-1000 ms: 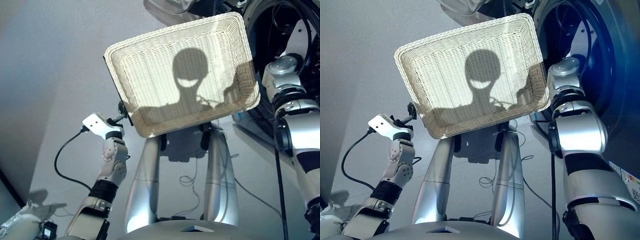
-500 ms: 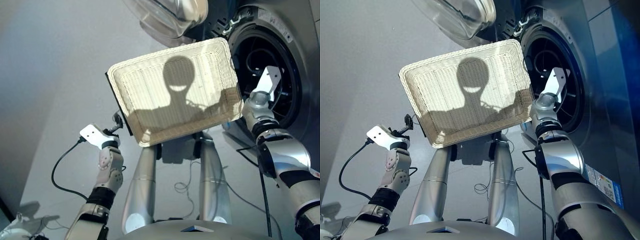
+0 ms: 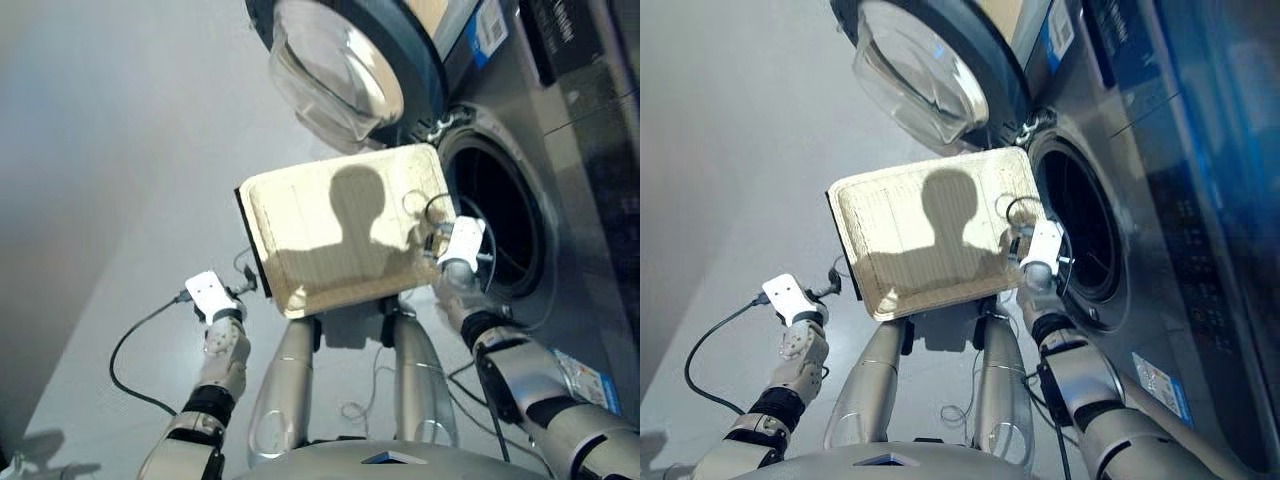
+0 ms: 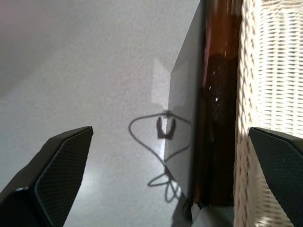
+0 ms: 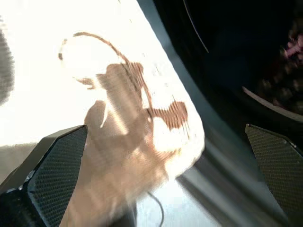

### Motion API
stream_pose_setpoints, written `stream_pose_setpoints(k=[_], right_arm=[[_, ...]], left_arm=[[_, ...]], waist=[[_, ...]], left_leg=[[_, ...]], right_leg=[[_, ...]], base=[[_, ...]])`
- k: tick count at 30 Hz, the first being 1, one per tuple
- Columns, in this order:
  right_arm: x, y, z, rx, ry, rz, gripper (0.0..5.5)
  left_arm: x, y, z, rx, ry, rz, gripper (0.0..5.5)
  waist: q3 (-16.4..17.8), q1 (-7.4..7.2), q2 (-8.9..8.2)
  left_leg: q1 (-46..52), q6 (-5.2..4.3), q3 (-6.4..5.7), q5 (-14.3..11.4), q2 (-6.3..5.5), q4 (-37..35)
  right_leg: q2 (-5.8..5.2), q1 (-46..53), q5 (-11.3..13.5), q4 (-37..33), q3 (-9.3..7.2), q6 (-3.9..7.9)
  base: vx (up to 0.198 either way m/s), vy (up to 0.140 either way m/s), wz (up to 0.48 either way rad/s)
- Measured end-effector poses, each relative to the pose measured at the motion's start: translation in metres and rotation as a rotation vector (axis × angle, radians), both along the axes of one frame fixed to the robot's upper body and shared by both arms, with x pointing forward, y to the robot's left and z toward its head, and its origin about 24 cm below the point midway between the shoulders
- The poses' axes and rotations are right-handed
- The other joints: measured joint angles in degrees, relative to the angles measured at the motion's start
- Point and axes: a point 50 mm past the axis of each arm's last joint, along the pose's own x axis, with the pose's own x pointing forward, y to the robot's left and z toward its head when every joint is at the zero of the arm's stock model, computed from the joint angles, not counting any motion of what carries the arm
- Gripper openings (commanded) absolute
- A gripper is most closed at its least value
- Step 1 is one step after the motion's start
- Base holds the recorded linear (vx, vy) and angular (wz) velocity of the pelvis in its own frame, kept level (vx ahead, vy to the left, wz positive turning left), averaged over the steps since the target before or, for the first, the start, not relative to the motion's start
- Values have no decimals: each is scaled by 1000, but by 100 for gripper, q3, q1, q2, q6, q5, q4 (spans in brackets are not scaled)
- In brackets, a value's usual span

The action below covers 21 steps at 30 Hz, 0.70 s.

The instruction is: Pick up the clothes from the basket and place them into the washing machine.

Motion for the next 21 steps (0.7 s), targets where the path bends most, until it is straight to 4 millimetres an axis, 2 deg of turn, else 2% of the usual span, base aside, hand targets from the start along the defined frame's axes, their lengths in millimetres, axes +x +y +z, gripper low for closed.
stream_pose_setpoints(k=[4,6,8,12,16,21], right_arm=[[-46,-7,-33,-4,133,31,550],[-62,-12,-43,-15,184,45,550],[-80,-15,-53,-5,236,59,550],[-107,-17,-66,30,307,62,550],[-147,-23,-82,62,419,14,550],[-175,-25,-89,95,484,-11,550]], left_arm=[[-34,3,-26,30,158,-50,550],[-46,3,-34,33,213,-69,550],[-60,3,-42,36,274,-97,550],[-74,2,-51,63,357,-161,550],[-97,1,-61,72,445,-209,550],[-125,5,-69,29,524,-159,550]], waist=[[-182,-30,-40],[-283,-44,-39],[-483,-128,-40],[-699,-136,-40],[-1073,-154,-38],[-1335,-156,-19]], left_leg=[[781,0,29,3,58,-412],[1111,43,39,49,82,-597],[1389,53,41,58,98,-761],[1932,55,64,77,155,-1042],[2387,44,58,74,211,-1319],[2856,37,83,75,257,-1527]], right_leg=[[44,775,38,-430,-20,20],[68,1118,86,-645,-31,42],[87,1434,129,-883,-46,63],[143,2049,224,-1309,-72,72],[191,2562,289,-1699,-117,71],[240,3067,333,-1994,-129,58]], base=[[73,-3,-73],[28,1,-27],[29,-7,-13],[72,-19,-38],[93,-8,2],[61,-10,-21]])
